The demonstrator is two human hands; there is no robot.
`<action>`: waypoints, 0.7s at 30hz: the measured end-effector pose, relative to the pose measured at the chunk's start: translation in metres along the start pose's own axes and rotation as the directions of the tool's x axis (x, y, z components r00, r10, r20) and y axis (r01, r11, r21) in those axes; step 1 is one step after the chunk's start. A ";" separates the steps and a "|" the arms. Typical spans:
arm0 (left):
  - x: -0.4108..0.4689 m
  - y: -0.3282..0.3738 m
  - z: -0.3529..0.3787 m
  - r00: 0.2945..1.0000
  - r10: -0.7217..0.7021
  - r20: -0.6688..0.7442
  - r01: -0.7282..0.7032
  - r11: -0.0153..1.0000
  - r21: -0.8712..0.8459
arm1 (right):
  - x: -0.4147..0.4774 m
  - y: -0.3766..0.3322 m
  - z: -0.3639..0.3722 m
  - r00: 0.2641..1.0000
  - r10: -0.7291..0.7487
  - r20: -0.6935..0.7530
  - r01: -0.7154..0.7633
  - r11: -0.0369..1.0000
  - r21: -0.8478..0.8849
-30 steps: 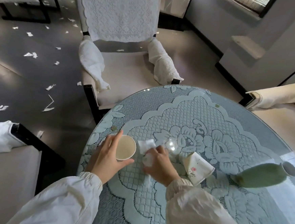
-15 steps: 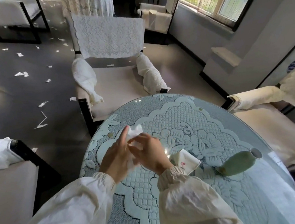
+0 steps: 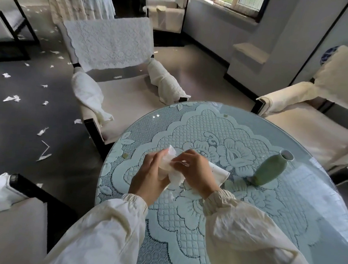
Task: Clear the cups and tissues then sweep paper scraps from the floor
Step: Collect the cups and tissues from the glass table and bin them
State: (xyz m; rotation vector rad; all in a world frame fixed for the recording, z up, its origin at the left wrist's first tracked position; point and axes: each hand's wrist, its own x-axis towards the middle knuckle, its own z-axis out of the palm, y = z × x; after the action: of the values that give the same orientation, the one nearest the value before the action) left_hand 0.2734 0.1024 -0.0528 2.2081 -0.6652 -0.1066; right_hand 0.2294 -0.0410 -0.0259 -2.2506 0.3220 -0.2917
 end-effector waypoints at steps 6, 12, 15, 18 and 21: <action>0.002 -0.002 0.012 0.998 -0.008 0.059 0.007 1.000 0.020 | -0.004 0.007 -0.005 0.979 0.154 0.131 -0.169 0.979 0.115; 0.001 -0.016 0.021 0.996 0.019 0.087 -0.022 0.999 0.036 | -0.005 0.021 0.000 0.996 0.079 0.032 -0.077 0.993 -0.085; 0.000 -0.019 0.023 0.992 0.037 0.117 -0.045 0.996 0.071 | -0.001 0.019 0.003 0.990 0.143 0.008 -0.143 0.987 0.070; -0.002 -0.023 0.021 0.998 0.035 0.058 -0.039 0.997 0.072 | 0.002 0.014 0.001 0.964 0.265 0.039 -0.252 0.850 0.462; -0.006 -0.033 0.015 0.999 -0.040 -0.016 0.041 0.996 0.080 | -0.005 0.027 0.001 0.965 0.258 0.043 -0.258 0.914 0.314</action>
State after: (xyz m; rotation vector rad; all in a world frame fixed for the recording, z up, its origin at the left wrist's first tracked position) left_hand 0.2782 0.1131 -0.0877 2.2982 -0.6269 -0.0858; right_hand 0.2210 -0.0555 -0.0478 -1.8653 0.5289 -0.1870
